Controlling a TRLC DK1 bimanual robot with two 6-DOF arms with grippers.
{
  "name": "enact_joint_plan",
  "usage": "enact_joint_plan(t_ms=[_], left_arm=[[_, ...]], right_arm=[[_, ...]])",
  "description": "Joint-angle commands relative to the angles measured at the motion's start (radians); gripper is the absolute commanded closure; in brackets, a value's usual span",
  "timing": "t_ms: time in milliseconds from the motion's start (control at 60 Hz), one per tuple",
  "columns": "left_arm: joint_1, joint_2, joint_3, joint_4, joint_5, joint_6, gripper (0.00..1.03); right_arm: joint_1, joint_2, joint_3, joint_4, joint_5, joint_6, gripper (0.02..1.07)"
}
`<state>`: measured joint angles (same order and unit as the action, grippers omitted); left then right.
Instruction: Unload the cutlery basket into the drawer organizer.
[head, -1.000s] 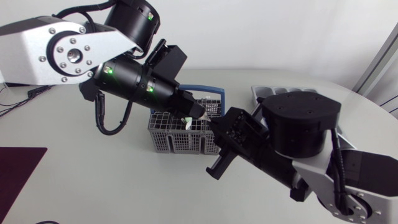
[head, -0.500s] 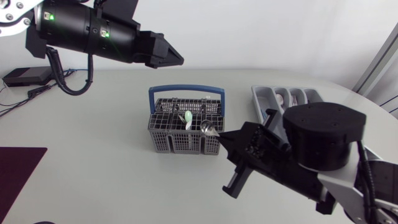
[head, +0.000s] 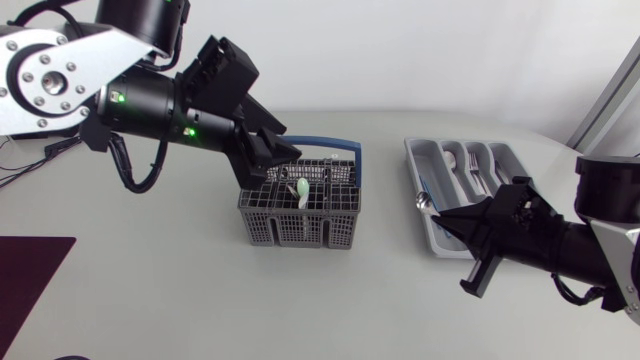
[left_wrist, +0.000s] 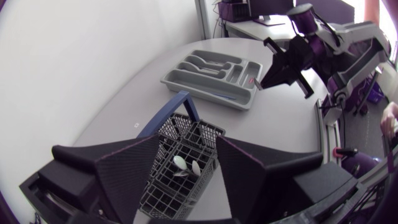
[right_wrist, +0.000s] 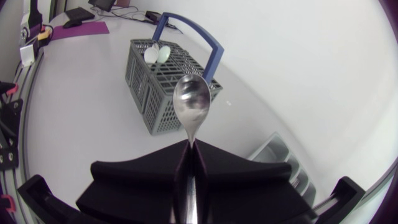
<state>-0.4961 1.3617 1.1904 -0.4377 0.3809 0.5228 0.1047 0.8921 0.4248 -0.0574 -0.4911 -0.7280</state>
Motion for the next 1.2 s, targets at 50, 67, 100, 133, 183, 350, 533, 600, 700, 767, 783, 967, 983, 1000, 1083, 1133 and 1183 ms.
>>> enact_joint_plan(t_ms=[50,67,100,133,183,350,533,600,700,767,783,967,983,1000,1083,1133,1183], left_arm=[[-0.019,-0.023,-0.061,0.027,-0.004,0.158,0.26],[-0.025,-0.023,-0.069,0.031,-0.004,0.174,0.26],[-0.03,-0.023,-0.081,0.033,-0.004,0.206,0.26],[-0.033,-0.021,-0.092,0.036,-0.004,0.232,0.26],[-0.042,-0.021,-0.101,0.04,-0.004,0.255,0.26],[-0.059,-0.013,-0.123,0.04,-0.004,0.356,0.26],[-0.059,0.019,-0.118,0.033,-0.005,0.428,0.26],[-0.056,0.036,-0.117,0.021,-0.01,0.47,0.26],[-0.058,0.05,-0.12,0.008,-0.028,0.531,0.26],[-0.059,0.057,-0.118,-0.009,-0.036,0.571,0.26],[-0.061,0.06,-0.118,-0.015,-0.042,0.588,0.26],[-0.078,0.076,-0.114,-0.032,-0.083,0.692,0.26],[-0.078,0.079,-0.114,-0.032,-0.083,0.7,0.26],[-0.078,0.082,-0.112,-0.032,-0.085,0.707,0.26],[-0.084,0.094,-0.107,-0.032,-0.103,0.744,0.26],[-0.093,0.099,-0.104,-0.03,-0.119,0.767,0.26],[-0.099,0.105,-0.104,-0.022,-0.134,0.781,0.26]], right_arm=[[-0.177,0.079,-0.012,-0.028,-0.109,-0.189,1.01],[-0.203,0.1,-0.006,-0.033,-0.124,-0.215,1.01],[-0.241,0.133,0.0,-0.038,-0.145,-0.257,1.01],[-0.27,0.163,0.006,-0.039,-0.161,-0.292,1.01],[-0.318,0.214,0.019,-0.042,-0.187,-0.343,1.01],[-0.405,0.344,0.065,-0.053,-0.221,-0.49,1.01],[-0.481,0.498,0.155,-0.104,-0.23,-0.659,1.01],[-0.51,0.55,0.186,-0.111,-0.23,-0.72,1.01],[-0.562,0.63,0.246,-0.16,-0.231,-0.841,1.01],[-0.589,0.67,0.281,-0.188,-0.23,-0.9,1.01],[-0.596,0.682,0.29,-0.193,-0.23,-0.913,1.01],[-0.648,0.777,0.365,-0.229,-0.207,-1.024,1.01],[-0.651,0.783,0.368,-0.229,-0.202,-1.027,1.01],[-0.652,0.788,0.37,-0.231,-0.198,-1.033,1.01],[-0.662,0.815,0.388,-0.245,-0.168,-1.07,1.01],[-0.665,0.828,0.396,-0.257,-0.159,-1.088,1.01],[-0.665,0.835,0.393,-0.257,-0.145,-1.11,1.01]])
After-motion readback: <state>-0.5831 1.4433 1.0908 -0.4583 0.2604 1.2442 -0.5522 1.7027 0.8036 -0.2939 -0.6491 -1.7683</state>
